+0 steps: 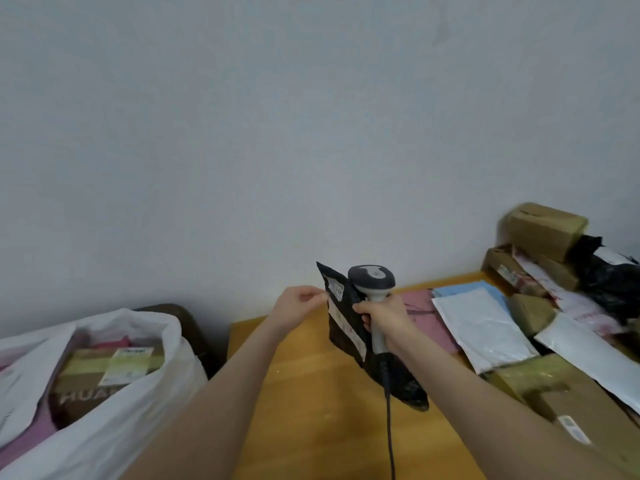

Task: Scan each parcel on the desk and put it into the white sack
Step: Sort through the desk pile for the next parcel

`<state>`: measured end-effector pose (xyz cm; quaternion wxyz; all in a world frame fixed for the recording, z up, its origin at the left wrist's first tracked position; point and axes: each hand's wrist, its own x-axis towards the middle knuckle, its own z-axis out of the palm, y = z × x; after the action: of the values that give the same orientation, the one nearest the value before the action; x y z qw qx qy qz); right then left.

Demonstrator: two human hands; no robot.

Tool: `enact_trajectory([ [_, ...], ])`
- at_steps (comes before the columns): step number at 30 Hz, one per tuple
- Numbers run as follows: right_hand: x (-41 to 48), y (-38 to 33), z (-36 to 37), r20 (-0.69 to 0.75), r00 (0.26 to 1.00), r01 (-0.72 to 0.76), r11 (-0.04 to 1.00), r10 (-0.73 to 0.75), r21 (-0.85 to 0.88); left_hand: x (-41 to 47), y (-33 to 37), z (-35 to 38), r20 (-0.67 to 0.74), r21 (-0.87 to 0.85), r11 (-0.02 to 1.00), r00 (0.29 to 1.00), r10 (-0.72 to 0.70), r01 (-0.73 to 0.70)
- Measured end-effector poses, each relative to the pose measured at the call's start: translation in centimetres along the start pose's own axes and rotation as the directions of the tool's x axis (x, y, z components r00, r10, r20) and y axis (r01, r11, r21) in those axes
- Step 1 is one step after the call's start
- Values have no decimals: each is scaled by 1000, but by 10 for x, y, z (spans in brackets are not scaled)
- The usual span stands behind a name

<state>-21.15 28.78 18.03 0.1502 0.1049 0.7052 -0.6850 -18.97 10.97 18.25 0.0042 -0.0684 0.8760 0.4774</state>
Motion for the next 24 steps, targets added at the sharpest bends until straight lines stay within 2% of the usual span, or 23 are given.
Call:
enact_trajectory([
  [3, 4, -1, 9, 31, 999, -13, 1000, 13, -4, 4, -19, 0, -196, -14, 1000, 981, -6, 4],
  [4, 6, -2, 9, 56, 998, -13, 1000, 14, -7, 9, -25, -1, -196, -51, 999, 980, -11, 1],
  [6, 11, -1, 7, 106, 994, -15, 999, 19, -38, 18, -32, 1, -51, -93, 995, 998, -26, 22],
  [8, 18, 2, 5, 113, 993, -13, 998, 20, -61, 22, -36, 7, 86, -126, 986, 991, -101, 111],
  [10, 29, 6, 3, 66, 998, -2, 999, 4, -34, 24, -43, 15, -12, -211, 956, 977, -211, 204],
  [12, 41, 12, -2, 1, 1000, -15, 1000, 15, 22, 27, -59, 22, -159, -349, 894, 923, -351, 280],
  [14, 50, 23, -7, -33, 998, -50, 998, 52, 49, 25, -76, 29, -222, -495, 790, 827, -517, 361],
  [18, 63, 61, -10, 13, 983, -185, 980, 185, 68, 15, -118, 56, -138, -594, 586, 649, -749, 551],
  [20, 65, 82, -6, 30, 969, -247, 967, 246, 63, 6, -133, 68, -95, -533, 517, 560, -823, 670],
  [22, 66, 102, 0, 28, 951, -308, 950, 307, 56, -4, -145, 69, -226, -248, 556, 511, -829, 793],
  [23, 66, 111, 4, 25, 942, -334, 942, 333, 42, -7, -151, 68, -308, -79, 598, 550, -776, 798],
  [24, 66, 120, 7, 29, 933, -358, 933, 357, 27, -7, -158, 67, -349, 53, 649, 623, -700, 759],
])
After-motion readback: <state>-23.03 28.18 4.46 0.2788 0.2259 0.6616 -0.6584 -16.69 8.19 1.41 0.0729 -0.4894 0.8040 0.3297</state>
